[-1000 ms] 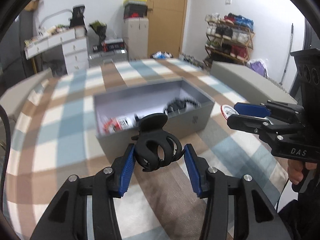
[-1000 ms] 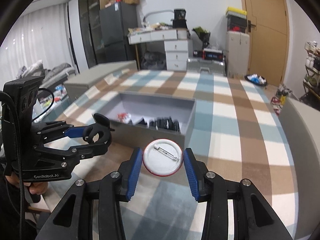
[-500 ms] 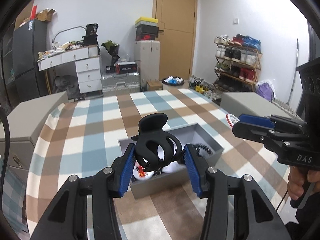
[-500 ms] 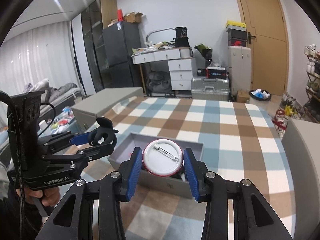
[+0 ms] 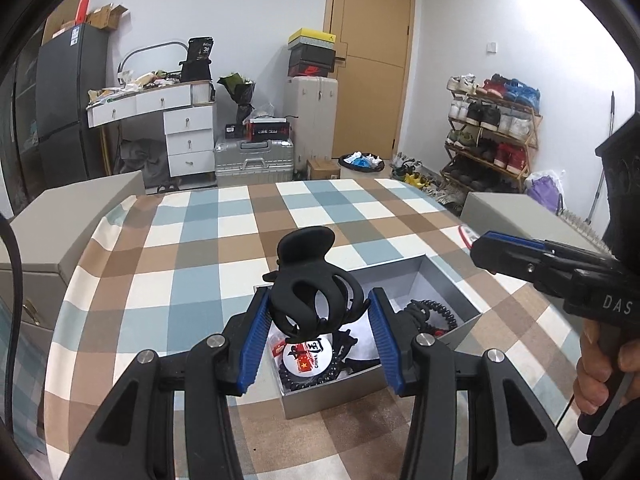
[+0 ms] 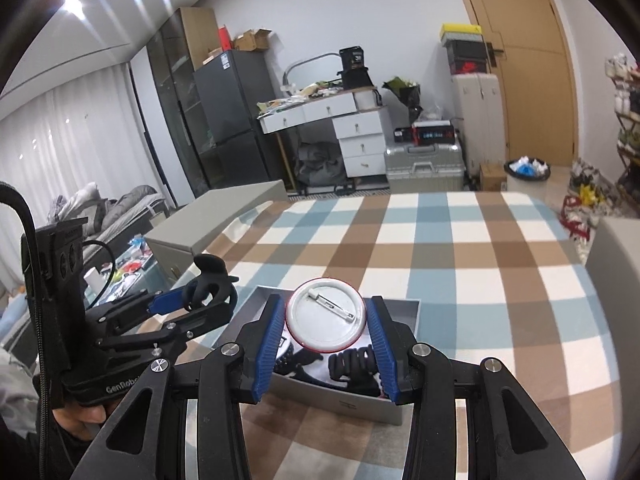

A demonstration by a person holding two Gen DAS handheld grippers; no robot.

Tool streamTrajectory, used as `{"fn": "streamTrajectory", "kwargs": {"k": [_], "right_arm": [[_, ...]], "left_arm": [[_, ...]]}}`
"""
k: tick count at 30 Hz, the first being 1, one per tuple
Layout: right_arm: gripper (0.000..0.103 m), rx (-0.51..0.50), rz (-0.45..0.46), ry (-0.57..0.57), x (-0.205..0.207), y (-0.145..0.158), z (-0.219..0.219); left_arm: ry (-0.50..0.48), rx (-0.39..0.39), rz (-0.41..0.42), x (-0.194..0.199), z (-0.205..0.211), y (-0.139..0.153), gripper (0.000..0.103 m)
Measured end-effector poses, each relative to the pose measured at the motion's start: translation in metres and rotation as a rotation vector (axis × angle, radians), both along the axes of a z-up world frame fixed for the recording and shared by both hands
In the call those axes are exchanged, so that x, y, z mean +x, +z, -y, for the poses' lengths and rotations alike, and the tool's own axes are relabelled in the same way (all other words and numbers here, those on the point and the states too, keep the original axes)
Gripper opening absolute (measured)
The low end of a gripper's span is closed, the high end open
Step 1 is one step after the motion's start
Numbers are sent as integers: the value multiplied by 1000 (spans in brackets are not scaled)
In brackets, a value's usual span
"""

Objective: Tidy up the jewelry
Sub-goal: 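Carry the claw clip and the badge over the grey box, then open both grippers to drop the claw clip and badge into the box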

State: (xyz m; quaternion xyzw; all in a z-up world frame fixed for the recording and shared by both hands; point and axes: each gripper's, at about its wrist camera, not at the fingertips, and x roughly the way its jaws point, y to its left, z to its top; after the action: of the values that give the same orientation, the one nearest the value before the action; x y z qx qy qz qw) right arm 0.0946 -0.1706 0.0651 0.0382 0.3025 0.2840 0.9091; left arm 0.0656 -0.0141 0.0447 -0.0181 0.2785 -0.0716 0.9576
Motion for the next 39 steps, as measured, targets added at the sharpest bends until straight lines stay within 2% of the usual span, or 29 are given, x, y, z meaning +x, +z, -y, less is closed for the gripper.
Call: {"fn": "streamTrajectory", "kwargs": {"k": [5,39], "right_arm": [[41,39,-8,-14,6,-9,-1],[43,75,-119,-54,31,-45,-6]], "left_arm": [[1,21,-9,0,4,-5,43],[11,20,-23,10,7,-24,43]]}}
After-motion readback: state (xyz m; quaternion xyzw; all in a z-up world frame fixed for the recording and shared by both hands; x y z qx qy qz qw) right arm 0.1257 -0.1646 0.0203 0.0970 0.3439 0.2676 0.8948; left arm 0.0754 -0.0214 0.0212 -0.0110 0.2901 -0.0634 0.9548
